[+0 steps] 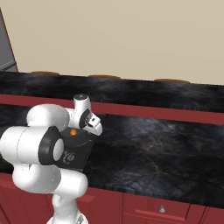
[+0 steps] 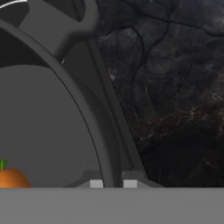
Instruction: Turn on the sink faucet. Then move the carrot from the counter to the sink. Turn off the sink. Move the vegetable from the sink to the pot next to the stove. Finally move the pot to the front right burner.
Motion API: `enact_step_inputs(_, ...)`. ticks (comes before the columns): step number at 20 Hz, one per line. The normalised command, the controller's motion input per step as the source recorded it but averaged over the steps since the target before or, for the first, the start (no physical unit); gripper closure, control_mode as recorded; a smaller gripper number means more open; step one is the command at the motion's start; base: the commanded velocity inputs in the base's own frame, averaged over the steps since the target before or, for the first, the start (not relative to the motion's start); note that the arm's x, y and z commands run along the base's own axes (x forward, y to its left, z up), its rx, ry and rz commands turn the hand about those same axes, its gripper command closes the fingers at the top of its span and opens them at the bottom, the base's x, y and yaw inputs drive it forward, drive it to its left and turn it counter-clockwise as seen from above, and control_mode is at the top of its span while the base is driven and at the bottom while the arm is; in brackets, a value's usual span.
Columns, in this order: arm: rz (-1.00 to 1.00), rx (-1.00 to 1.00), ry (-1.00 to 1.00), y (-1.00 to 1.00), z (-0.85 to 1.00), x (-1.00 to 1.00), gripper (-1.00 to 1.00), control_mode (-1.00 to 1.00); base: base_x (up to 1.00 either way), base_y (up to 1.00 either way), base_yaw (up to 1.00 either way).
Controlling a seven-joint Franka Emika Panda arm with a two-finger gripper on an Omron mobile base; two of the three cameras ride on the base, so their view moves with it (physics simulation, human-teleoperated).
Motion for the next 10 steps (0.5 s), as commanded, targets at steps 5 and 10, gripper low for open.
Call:
enact_step_inputs(5,0.01,0.01,0.07,0.07,-0.09,0.26,1.00,-1.00,0.00,0.00,0.00)
enact_step_inputs(10,0.00,0.02,0.05,0.00,-0.09,0.23,1.00,-1.00,0.00,0.00,0.00)
